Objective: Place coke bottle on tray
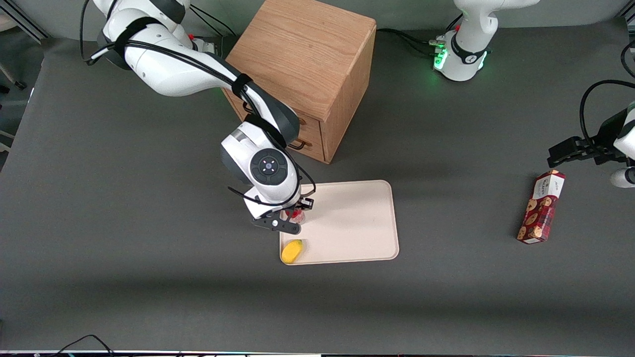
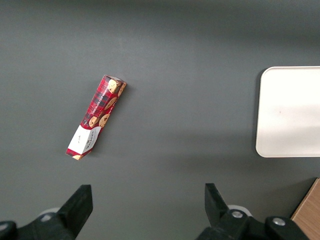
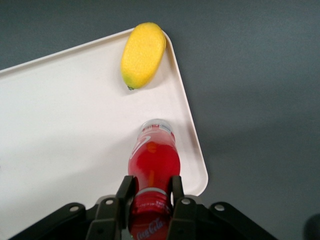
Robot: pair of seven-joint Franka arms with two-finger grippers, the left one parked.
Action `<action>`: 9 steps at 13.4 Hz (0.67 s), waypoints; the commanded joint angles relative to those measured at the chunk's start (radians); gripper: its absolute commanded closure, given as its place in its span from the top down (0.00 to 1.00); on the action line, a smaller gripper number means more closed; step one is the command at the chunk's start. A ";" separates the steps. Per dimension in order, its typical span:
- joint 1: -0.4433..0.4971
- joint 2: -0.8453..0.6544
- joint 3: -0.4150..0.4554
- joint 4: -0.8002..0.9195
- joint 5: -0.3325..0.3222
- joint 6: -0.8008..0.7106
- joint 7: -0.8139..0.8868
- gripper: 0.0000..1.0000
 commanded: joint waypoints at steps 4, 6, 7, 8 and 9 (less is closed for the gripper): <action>0.010 -0.135 -0.055 -0.100 -0.033 0.007 -0.020 1.00; -0.002 -0.273 -0.100 -0.219 -0.017 -0.004 -0.112 1.00; -0.019 -0.336 -0.126 -0.265 0.015 -0.021 -0.169 1.00; -0.035 -0.389 -0.170 -0.281 0.081 -0.051 -0.262 1.00; -0.036 -0.439 -0.239 -0.283 0.162 -0.092 -0.377 1.00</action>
